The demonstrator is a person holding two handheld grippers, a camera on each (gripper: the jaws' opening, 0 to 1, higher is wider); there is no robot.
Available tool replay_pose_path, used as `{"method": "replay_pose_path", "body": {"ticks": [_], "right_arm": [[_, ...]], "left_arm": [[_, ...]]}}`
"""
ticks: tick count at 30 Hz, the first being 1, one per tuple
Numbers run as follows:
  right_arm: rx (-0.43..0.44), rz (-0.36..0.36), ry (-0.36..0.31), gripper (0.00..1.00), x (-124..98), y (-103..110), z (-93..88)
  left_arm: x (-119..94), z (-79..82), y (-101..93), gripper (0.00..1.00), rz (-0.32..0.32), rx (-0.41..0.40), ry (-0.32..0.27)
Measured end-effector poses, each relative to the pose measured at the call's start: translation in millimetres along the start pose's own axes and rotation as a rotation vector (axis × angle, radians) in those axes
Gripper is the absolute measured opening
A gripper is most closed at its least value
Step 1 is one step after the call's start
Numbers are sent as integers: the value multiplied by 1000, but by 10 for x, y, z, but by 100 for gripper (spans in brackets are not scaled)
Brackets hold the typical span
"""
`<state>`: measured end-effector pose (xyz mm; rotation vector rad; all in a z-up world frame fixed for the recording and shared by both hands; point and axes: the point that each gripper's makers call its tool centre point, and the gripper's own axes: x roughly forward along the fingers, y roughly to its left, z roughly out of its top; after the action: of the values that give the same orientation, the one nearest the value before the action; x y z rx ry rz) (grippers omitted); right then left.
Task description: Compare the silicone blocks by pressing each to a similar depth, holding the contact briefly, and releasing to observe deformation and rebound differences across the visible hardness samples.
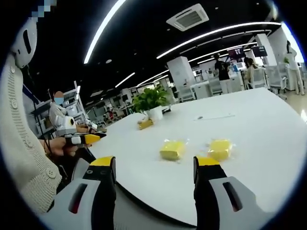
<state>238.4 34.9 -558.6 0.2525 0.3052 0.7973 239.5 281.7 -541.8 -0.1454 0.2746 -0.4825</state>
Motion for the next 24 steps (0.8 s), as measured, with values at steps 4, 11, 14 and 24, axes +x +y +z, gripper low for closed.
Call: {"method": "replay_pose_path", "body": {"ticks": [4,11,14,24], "right_arm": [[11,-1,8,58,-2,-11,-6],[12,-4,24,59,0,-24,-36],[22,-1,39,58,2,-23,-65],[20,2,64,52,-8,1,-91]], "left_arm": [[6,19,-2,46,5,8,-14],[14,-44,22,48,14,-8,6],[28,-91,51,53,21,-33,28],[27,-13,120,46,19,-108,1]]}}
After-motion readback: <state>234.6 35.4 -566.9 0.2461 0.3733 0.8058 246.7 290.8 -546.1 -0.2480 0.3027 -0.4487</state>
